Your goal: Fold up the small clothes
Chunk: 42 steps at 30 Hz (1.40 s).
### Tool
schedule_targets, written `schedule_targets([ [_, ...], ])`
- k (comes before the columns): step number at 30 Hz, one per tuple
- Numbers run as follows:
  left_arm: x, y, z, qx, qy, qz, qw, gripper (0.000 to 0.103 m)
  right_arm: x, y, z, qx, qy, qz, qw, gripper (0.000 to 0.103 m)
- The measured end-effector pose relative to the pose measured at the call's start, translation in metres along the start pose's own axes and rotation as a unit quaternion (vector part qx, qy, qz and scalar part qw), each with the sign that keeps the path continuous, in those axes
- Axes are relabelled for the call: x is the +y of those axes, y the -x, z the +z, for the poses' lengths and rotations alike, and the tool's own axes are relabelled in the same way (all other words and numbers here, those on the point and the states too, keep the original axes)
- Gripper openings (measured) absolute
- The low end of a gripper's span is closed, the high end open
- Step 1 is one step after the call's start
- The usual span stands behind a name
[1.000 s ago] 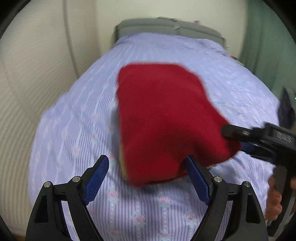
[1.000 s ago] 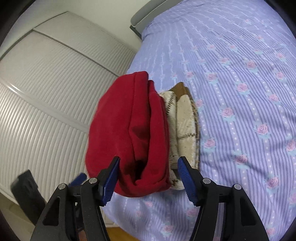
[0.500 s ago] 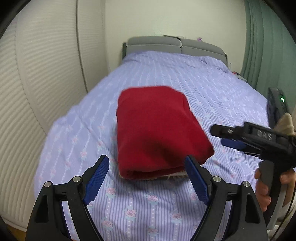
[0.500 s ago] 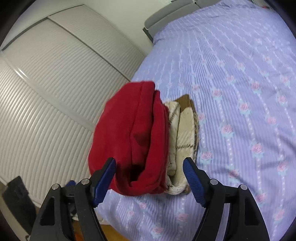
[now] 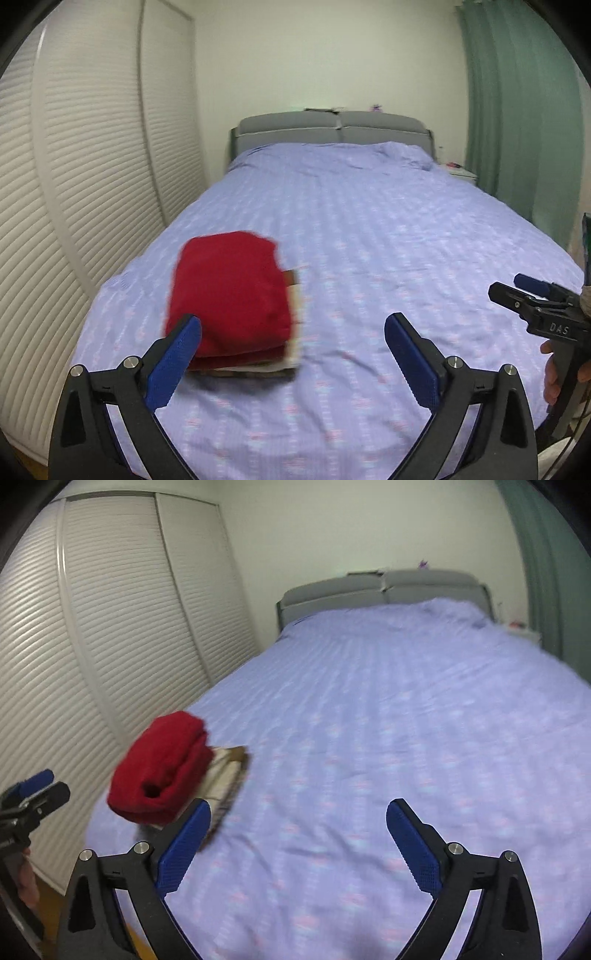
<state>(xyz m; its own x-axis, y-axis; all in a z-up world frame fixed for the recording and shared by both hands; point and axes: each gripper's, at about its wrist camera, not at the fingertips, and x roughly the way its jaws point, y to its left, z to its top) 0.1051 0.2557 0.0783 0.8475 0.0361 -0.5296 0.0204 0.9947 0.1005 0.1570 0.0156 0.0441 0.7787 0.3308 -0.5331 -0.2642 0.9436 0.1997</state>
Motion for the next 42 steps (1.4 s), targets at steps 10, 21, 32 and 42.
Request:
schedule_targets([
  [10,-0.125,0.024,-0.008,-0.019,-0.032,-0.054,0.9978,0.103,-0.071,0.109,-0.017,-0.016,0.037,-0.045,0.998,0.1],
  [21,-0.219,0.034,-0.027,-0.005,-0.045,-0.102,0.9938,0.103,-0.15,0.185,-0.044,-0.026,-0.009,-0.093,0.995,0.1],
  [32,-0.259,0.046,-0.036,-0.01,-0.057,-0.106,0.9927,0.103,-0.185,0.208,-0.067,-0.029,-0.039,-0.107,0.993,0.1],
  [42,-0.262,0.045,-0.039,-0.005,-0.054,-0.107,0.9927,0.103,-0.189,0.207,-0.074,-0.027,-0.039,-0.104,0.993,0.1],
])
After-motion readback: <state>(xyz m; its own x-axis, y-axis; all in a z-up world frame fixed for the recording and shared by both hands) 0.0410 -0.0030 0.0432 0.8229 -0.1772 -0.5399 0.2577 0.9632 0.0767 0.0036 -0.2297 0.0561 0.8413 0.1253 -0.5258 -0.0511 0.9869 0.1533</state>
